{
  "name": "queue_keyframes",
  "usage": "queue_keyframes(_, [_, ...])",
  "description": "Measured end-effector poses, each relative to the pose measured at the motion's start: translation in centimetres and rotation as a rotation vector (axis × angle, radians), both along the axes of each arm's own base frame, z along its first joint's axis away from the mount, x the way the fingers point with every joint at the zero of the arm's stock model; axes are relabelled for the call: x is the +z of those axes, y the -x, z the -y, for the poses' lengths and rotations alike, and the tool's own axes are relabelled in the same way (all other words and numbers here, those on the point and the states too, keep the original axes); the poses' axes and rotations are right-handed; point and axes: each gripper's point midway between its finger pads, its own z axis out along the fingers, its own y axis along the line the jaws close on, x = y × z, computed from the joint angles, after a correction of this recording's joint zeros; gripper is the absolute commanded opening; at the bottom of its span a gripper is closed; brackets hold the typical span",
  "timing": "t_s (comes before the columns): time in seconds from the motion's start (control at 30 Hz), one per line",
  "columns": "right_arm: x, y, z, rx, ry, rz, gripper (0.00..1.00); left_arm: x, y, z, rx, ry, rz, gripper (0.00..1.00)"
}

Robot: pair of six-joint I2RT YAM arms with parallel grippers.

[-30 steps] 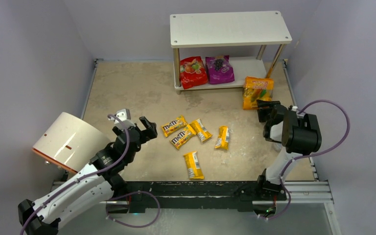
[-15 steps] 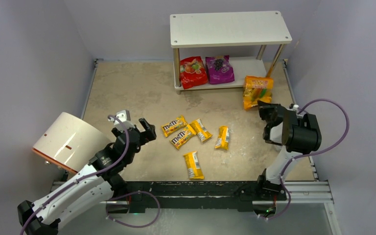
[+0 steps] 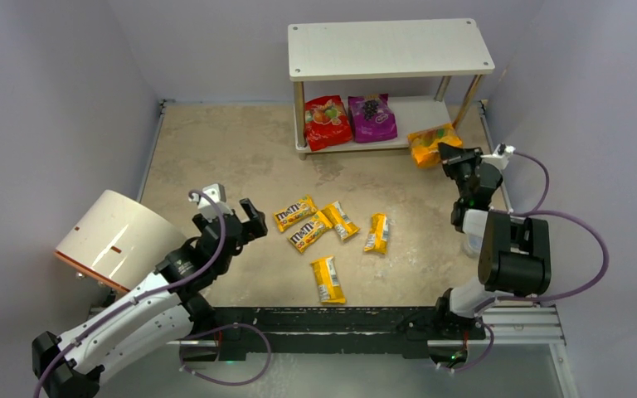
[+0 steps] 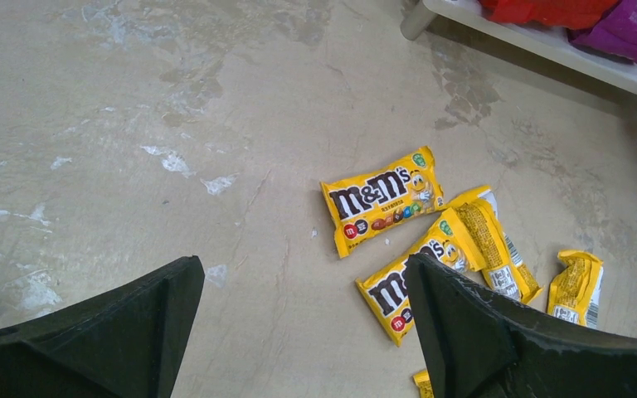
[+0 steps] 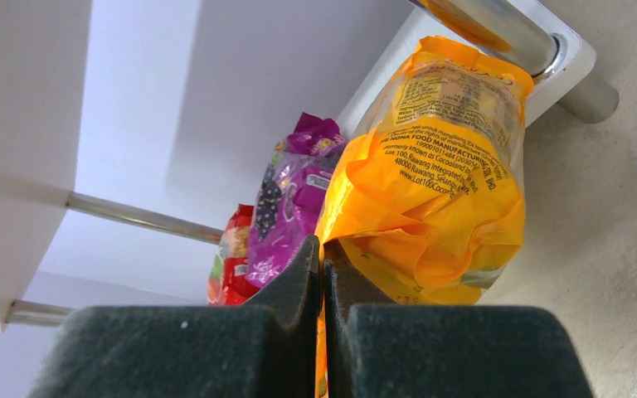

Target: Place and organize the candy bags onto the shelf

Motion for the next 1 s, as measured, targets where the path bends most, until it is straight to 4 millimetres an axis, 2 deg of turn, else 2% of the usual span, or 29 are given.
queue_keyframes(0.13, [-1.4,-1.4,0.0,0.02,-0.002,-0.034,0.0,0.2,0.0,0.0,0.0,0.005,0.006,0.98])
queue_keyframes(0.23, [-1.1,-2.7,0.2,0.024,-0.005,-0.017,0.0,0.4,0.1,-0.1,0.001,0.011,0.011,0.98])
queue_keyframes(0.37, [0.4,-4.2,-0.3,0.055,-0.029,0.038,0.0,0.4,0.1,-0.1,0.003,0.011,0.014,0.98])
queue_keyframes(0.6, [3.6,-3.7,-2.1,0.084,-0.002,0.071,0.0,0.6,0.0,-0.1,0.007,0.008,0.015,0.98])
queue_keyframes(0.77, [6.9,-5.5,-1.7,0.072,0.013,0.14,0.0,1.0,-0.1,-0.4,0.019,0.007,0.023,0.98])
queue_keyframes(0.83, [7.5,-6.4,-1.5,0.063,0.02,0.155,0.0,1.0,-0.1,-0.6,0.025,0.004,0.024,0.98])
queue_keyframes(0.93, [6.9,-7.4,-0.8,0.034,0.036,0.148,0.0,1.1,0.0,-0.8,0.034,0.005,0.027,0.98])
queue_keyframes(1.0, [5.4,-8.2,-0.4,0.019,0.046,0.12,0.0,1.1,0.0,-0.9,0.039,0.006,0.029,0.98])
